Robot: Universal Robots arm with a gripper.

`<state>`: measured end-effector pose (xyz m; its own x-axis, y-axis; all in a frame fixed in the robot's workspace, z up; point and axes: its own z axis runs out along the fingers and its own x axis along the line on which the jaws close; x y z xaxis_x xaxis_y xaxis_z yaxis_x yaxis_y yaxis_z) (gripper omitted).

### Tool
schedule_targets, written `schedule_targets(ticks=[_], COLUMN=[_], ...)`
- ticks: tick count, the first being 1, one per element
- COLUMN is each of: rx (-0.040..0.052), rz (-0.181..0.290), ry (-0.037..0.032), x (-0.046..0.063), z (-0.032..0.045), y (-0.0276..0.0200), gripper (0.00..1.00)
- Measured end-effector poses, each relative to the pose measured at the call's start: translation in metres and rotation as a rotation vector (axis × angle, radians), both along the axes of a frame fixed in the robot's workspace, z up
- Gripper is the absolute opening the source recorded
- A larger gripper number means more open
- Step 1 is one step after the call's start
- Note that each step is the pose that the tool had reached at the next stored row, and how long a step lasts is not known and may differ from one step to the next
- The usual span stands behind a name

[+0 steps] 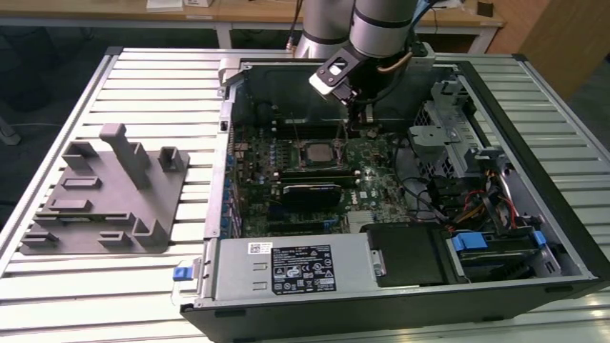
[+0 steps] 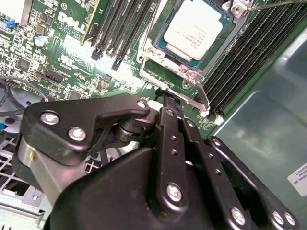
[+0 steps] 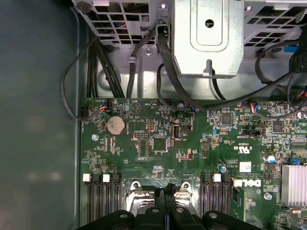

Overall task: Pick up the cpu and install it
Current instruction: 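Close the cpu cover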

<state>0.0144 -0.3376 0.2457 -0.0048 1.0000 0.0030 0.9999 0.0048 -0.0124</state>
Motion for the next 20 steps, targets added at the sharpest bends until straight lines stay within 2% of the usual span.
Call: schedule_targets(ticks=[2,3,8,13,20], rx=[0.0002,0.0001,0.0000,0.0003,0.0002], rz=[0.000,0.000,0.000,0.000,0.000], ry=[0.0129,0.0137,0.0164,0.0161,0.0160], x=[0.000,0.000,-0.001,-0.012,-0.012], z=[-0.0004,-0.0003,-0.0003,-0.0004,-0.0004], y=[0.0000,0.0000,0.0000,0.0000,0.0000], gripper=[0.11,0.11,0.11,0.11,0.11])
